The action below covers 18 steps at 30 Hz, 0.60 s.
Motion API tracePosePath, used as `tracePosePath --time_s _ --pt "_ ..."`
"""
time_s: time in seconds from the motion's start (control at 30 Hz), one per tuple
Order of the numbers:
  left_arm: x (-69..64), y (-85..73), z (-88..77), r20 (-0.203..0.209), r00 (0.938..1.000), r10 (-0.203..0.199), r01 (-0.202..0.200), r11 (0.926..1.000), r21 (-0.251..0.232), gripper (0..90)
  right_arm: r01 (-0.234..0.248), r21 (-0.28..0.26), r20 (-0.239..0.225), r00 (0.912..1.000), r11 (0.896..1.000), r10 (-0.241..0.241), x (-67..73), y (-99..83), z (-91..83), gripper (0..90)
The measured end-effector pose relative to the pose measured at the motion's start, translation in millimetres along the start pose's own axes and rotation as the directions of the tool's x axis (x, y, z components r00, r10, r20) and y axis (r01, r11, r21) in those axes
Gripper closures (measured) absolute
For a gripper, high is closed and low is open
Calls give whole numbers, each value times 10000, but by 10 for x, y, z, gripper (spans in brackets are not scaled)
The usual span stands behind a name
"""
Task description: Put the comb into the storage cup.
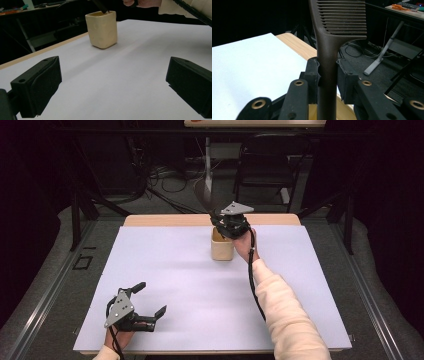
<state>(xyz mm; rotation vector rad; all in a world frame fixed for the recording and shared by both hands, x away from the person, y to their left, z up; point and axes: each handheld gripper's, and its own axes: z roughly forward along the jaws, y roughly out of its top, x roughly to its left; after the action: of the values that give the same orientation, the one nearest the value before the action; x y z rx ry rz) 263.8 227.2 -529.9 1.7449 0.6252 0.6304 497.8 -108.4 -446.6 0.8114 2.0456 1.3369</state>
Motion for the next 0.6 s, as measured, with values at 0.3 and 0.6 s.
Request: tracePosePath --time_s 0.3,0.6 --pt "1 5 -14 -15 10000 -26 26 10000 -46 2 105 46 -9 9999 9999 -105 6 -38 -5 727" --pt "1 4 -6 -5 10000 -23 23 10000 -26 3 105 116 45 9999 9999 -105 -32 -104 -6 727"
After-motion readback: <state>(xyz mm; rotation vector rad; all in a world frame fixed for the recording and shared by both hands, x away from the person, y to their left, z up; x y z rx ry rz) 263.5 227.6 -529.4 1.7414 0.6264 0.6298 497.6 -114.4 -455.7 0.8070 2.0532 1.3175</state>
